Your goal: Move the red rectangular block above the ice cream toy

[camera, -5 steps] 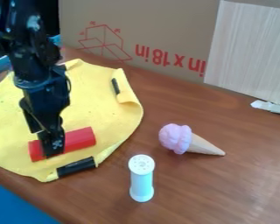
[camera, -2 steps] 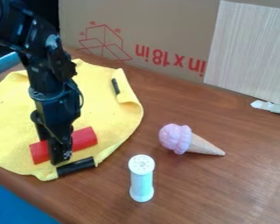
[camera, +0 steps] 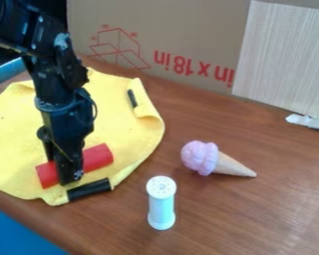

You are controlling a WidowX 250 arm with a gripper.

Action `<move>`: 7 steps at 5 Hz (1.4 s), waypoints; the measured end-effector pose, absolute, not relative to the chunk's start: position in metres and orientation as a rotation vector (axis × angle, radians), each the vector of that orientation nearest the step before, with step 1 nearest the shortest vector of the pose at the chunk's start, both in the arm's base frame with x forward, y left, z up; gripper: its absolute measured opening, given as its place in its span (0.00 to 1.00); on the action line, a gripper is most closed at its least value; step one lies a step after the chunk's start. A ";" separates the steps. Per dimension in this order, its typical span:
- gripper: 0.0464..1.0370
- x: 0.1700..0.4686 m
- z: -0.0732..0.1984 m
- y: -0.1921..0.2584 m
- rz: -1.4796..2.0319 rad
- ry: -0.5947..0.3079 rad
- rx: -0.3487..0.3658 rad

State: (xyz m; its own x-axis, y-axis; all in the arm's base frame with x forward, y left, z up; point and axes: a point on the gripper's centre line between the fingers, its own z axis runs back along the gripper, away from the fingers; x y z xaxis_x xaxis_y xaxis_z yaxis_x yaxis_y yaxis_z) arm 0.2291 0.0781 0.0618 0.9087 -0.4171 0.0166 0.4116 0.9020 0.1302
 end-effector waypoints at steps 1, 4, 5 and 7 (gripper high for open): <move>0.53 0.232 0.072 0.079 -0.423 -0.041 0.104; 0.53 0.257 0.114 0.057 -0.350 -0.069 0.285; 0.53 0.269 0.116 0.043 -0.382 -0.038 0.280; 0.53 0.315 0.109 0.032 -0.343 -0.033 0.172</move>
